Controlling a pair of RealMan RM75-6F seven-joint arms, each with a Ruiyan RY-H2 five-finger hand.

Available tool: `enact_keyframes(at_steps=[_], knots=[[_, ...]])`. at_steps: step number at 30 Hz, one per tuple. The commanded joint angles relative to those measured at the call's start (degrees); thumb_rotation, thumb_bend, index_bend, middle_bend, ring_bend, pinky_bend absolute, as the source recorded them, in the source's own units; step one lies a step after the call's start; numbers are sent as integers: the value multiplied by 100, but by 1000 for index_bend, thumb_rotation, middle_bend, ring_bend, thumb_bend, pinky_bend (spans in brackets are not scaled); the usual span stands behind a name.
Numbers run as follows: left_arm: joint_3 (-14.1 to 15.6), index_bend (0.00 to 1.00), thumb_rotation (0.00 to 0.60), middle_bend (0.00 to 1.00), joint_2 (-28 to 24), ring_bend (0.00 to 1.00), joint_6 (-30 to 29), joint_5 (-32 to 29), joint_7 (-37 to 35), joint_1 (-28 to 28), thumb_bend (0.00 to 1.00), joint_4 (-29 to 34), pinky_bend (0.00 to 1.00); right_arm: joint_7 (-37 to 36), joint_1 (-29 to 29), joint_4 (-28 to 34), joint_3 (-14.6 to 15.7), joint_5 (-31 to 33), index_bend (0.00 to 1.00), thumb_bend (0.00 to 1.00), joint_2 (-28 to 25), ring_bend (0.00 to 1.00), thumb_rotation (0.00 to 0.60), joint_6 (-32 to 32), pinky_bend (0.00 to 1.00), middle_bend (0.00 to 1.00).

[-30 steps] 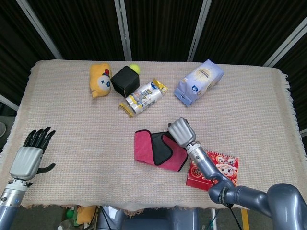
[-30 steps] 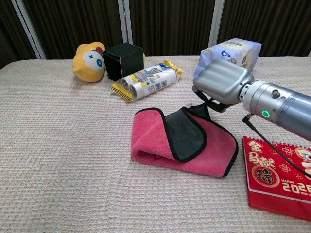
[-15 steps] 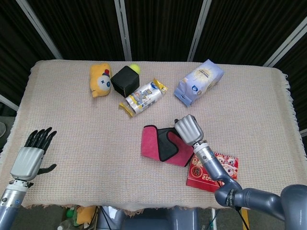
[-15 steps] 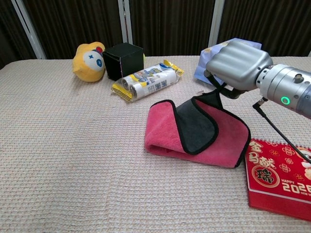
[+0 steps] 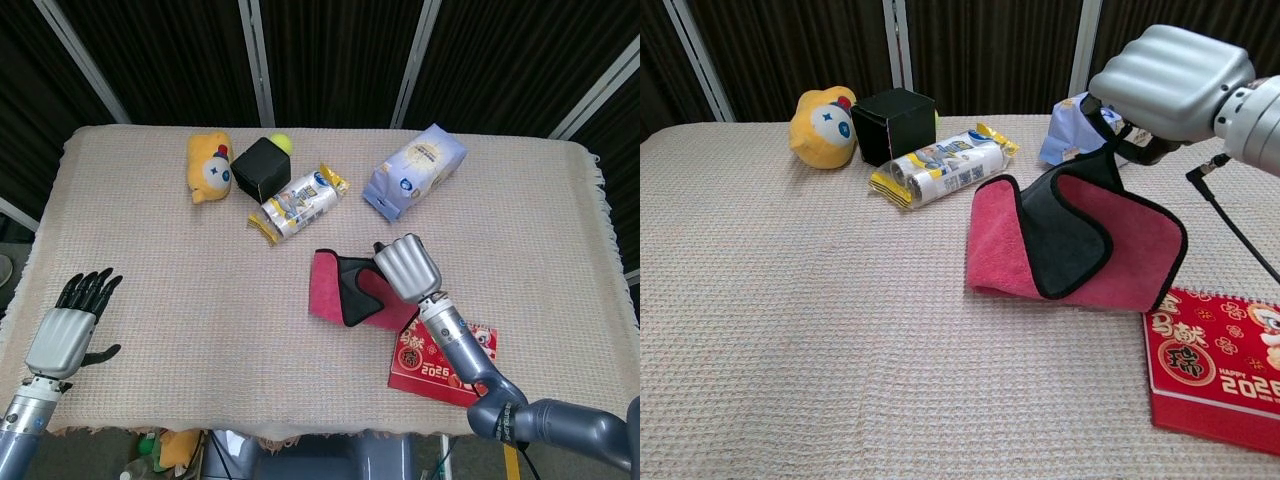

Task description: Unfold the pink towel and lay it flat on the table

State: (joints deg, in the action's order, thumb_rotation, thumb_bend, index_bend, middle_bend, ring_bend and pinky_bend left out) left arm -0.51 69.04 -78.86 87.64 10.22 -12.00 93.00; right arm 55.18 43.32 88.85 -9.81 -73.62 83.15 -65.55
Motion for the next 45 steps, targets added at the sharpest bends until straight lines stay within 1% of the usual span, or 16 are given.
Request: enact_keyframes(at_steps=[1, 8, 14, 17, 23, 30, 36, 45], knots=[[1, 0, 600, 0, 0, 0, 1, 2, 0, 0, 0, 7, 0, 58, -18, 176, 5, -69, 776, 588, -117, 1000, 600, -71, 980, 1000], [-12, 0, 600, 0, -24, 0, 3, -21, -47, 1, 0, 37, 0, 196, 18, 618, -119, -136, 782, 588, -370, 1000, 600, -194, 980, 1000], [-28, 0, 600, 0, -62, 0, -8, -26, -110, 0, 0, 63, 0, 452, 82, 1095, -262, -139, 785, 588, -613, 1000, 600, -282, 980, 1000], [-25, 0, 600, 0, -71, 0, -7, -19, -124, -1, 0, 76, 0, 609, 152, 1262, -401, -37, 787, 588, -684, 1000, 600, -309, 980, 1000], [-37, 0, 600, 0, -78, 0, -2, -28, -141, -8, 0, 98, 0, 995, 365, 1527, -775, 409, 787, 587, -753, 1000, 600, -353, 980, 1000], [-64, 0, 600, 0, -67, 0, 51, -113, -189, -21, 0, 48, 0, 1364, 566, 1947, -1108, 733, 788, 588, -1062, 1000, 600, -482, 980, 1000], [-58, 0, 600, 0, -69, 0, 58, -93, -196, -30, 0, 71, 0, 1579, 691, 2223, -1140, 835, 796, 588, -1178, 1000, 600, -563, 980, 1000], [-50, 0, 600, 0, -100, 0, 27, -49, -209, -27, 0, 153, 0, 2032, 1019, 2459, -1195, 1157, 796, 588, -1066, 1000, 600, -711, 979, 1000]])
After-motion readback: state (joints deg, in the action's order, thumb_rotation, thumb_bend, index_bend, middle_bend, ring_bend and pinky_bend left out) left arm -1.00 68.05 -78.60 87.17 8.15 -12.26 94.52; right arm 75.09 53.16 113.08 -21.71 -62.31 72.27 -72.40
